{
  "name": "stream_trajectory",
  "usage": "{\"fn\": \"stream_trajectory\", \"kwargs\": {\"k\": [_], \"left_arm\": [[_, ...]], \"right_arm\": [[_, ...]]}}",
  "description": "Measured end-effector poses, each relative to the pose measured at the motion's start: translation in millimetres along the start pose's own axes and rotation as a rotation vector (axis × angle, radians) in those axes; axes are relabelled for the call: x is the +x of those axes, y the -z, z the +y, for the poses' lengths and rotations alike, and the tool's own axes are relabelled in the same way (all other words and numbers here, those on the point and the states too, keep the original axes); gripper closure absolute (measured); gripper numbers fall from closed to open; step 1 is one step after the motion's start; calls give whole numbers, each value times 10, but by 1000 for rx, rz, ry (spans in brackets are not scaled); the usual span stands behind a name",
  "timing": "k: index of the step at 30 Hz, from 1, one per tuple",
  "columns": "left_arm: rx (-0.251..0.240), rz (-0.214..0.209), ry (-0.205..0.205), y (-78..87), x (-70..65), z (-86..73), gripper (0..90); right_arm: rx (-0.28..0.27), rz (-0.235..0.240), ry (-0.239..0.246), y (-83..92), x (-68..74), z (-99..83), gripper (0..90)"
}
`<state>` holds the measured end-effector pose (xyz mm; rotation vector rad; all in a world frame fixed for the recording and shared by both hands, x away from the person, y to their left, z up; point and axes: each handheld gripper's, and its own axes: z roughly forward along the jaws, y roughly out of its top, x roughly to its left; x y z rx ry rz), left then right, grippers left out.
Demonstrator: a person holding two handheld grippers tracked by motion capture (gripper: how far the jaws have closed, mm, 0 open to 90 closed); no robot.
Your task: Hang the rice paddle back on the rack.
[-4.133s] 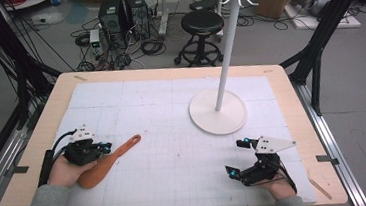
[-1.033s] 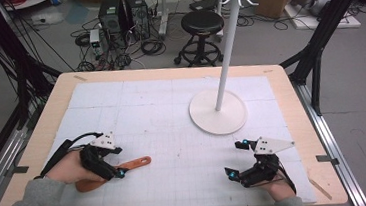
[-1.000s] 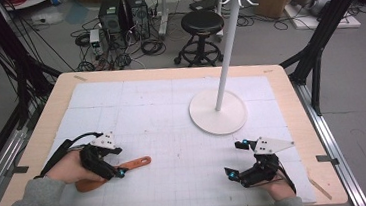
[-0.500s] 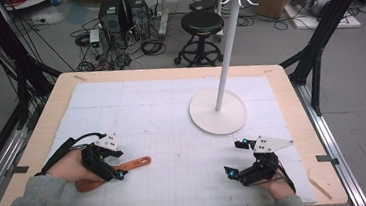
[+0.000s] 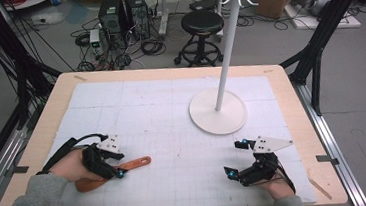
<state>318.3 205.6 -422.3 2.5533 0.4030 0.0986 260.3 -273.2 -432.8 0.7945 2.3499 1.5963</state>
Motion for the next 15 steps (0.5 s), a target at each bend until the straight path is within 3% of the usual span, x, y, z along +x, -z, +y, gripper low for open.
{"fn": "stream_trajectory", "kwargs": {"k": [5, 11, 15], "left_arm": [[70, -12, -60, -2, -66, 108, 576], [148, -29, -49, -26, -39, 210, 581], [169, -40, -37, -35, -11, 235, 589]], "right_arm": [[1, 2, 5, -17, 2, 3, 0], [1, 6, 8, -28, -2, 11, 0], [1, 7, 6, -29, -1, 12, 0]]}}
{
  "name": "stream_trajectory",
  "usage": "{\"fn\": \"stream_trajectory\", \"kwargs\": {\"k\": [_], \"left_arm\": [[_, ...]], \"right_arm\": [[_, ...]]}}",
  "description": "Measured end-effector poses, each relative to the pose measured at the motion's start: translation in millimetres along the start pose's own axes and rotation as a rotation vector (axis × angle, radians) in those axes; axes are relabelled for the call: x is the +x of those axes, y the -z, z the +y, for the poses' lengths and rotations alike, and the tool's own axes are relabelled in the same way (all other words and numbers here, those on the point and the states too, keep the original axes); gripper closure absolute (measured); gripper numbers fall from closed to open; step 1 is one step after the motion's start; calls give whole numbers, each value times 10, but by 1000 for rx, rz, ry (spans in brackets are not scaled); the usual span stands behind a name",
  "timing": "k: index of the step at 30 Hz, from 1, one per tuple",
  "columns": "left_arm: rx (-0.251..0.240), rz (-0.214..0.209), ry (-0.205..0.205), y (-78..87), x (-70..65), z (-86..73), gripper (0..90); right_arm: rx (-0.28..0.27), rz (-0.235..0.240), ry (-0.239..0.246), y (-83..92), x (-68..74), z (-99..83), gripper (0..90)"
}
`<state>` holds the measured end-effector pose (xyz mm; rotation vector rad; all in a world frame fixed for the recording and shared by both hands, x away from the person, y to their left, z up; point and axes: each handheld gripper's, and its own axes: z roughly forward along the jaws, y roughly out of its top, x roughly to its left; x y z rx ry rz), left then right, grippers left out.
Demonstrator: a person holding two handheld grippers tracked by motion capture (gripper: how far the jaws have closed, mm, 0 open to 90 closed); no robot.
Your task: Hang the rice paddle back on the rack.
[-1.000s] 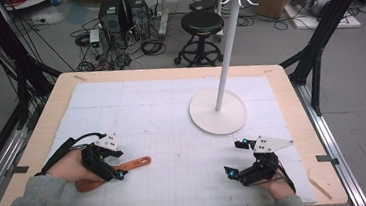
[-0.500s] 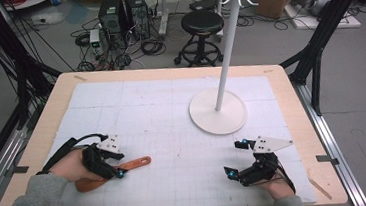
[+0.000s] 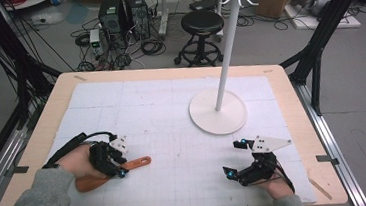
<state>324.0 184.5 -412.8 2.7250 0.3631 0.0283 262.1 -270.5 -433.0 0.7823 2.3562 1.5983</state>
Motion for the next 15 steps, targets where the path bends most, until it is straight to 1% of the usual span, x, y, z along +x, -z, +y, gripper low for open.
{"fn": "stream_trajectory", "kwargs": {"k": [1, 2, 3, 4, 9, 10, 12, 15], "left_arm": [[-1, -6, 7, 1, 7, 3, 594], [0, -2, 14, -2, 15, 6, 605], [4, 4, 24, -1, 17, 14, 622], [5, 4, 33, -1, 17, 16, 637], [7, 9, 39, -3, 12, 20, 649], [15, 10, 34, 3, 12, 23, 650], [14, 15, 31, 3, 5, 24, 651], [18, 33, 30, 6, -21, 34, 652]], "right_arm": [[4, -2, 2, -2, -1, -1, 0], [4, -1, 5, -6, -1, -2, 0], [9, 0, -3, -5, 8, -2, 0], [8, 2, 3, -10, 6, -2, 0], [9, -1, 6, -17, 6, -2, 0], [10, 1, 4, -15, 9, -1, 0], [8, -1, 5, -15, 6, -1, 0], [10, 4, 2, -11, 3, 0, 0]]}}
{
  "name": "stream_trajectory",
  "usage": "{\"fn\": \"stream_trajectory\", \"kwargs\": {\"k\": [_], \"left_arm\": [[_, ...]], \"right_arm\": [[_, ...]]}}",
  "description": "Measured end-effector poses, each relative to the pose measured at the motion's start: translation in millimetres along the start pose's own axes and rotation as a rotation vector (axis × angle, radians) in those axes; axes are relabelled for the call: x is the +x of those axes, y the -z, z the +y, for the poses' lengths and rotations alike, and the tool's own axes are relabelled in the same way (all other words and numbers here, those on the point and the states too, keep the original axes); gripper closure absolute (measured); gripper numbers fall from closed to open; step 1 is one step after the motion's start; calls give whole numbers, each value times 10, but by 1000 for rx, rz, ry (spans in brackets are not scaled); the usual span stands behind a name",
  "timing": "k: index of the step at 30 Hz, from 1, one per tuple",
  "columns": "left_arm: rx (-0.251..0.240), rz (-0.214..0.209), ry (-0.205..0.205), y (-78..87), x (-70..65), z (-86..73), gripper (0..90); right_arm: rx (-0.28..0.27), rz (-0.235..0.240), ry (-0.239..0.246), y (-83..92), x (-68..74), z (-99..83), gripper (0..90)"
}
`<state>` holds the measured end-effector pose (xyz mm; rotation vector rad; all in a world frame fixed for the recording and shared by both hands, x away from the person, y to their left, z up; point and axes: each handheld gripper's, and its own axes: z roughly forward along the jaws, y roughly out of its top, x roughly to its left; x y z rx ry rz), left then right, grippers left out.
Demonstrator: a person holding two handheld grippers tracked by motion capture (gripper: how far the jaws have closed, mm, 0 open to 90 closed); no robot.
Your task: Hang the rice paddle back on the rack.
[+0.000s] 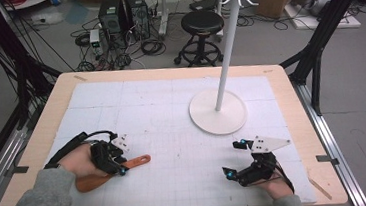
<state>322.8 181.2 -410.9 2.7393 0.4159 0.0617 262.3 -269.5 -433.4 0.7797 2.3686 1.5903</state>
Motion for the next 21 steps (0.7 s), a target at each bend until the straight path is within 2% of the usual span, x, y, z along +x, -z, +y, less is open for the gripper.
{"fn": "stream_trajectory", "kwargs": {"k": [3, 4, 6, 7, 8, 16, 21], "left_arm": [[-12, 25, 2, 11, -39, -5, 652], [-22, 15, 3, 21, -46, -14, 652], [-45, 26, 0, 65, -52, -30, 652], [-75, 24, 18, 88, -65, -41, 651], [-85, 29, 10, 135, -58, -49, 652], [-265, 32, 49, 467, -127, -138, 651], [-354, 49, 54, 628, -163, -179, 652]], "right_arm": [[-3, -1, 2, 2, 0, 0, 0], [-3, -2, 3, 3, 1, 0, 0], [-2, -5, 0, 8, 3, 0, 0], [-6, -5, 2, 6, -1, 1, 0], [-5, -5, -1, 7, -2, 1, 0], [-5, -3, -5, 14, 9, 1, 0], [-9, -6, -2, 14, 4, 1, 0]]}}
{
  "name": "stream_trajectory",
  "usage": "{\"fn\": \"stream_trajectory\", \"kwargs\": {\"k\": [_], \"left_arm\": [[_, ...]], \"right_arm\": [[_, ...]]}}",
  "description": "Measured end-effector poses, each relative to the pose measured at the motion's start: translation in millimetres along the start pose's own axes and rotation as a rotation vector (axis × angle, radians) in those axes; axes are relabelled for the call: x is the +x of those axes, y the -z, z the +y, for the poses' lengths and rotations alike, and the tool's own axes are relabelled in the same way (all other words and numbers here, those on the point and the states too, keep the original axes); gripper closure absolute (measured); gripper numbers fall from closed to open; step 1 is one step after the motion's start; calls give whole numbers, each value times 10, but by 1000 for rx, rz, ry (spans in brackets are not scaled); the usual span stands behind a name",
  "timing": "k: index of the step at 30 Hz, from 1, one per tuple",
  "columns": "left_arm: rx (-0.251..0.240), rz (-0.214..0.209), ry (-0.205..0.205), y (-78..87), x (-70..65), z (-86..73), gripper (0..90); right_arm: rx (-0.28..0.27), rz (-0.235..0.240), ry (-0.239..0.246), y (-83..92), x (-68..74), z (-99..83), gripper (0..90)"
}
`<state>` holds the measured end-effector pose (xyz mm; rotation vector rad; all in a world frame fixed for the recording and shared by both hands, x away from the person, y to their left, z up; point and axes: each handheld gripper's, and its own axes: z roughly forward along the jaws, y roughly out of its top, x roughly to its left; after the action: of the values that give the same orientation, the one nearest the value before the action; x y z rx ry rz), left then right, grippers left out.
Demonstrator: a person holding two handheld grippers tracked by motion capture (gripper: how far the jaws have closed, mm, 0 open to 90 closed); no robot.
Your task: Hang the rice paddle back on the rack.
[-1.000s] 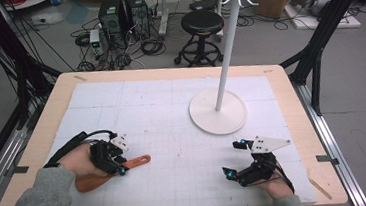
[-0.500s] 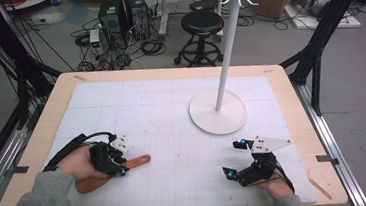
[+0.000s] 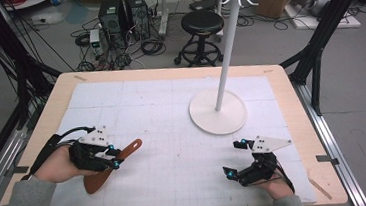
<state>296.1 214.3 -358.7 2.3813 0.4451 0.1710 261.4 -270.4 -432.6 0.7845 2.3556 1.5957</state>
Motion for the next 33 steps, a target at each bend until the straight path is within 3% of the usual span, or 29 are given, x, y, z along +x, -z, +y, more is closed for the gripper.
{"fn": "stream_trajectory", "kwargs": {"k": [3, 9, 17, 28, 33], "left_arm": [[-38, 3, 13, 78, -20, 2, 652], [-177, -19, 23, 161, -110, 2, 652], [-279, -17, 52, 212, -124, -9, 652], [-346, 11, 112, 222, -79, 56, 652], [-354, 28, 147, 206, -31, 116, 652]], "right_arm": [[3, -1, -1, -8, 1, -1, 0], [6, 2, -3, -12, -5, -1, 0], [-18, -21, 5, 7, 0, 20, 0], [-27, -17, -1, 14, -7, 22, 0], [-41, -12, -2, 26, -9, 27, 0]]}}
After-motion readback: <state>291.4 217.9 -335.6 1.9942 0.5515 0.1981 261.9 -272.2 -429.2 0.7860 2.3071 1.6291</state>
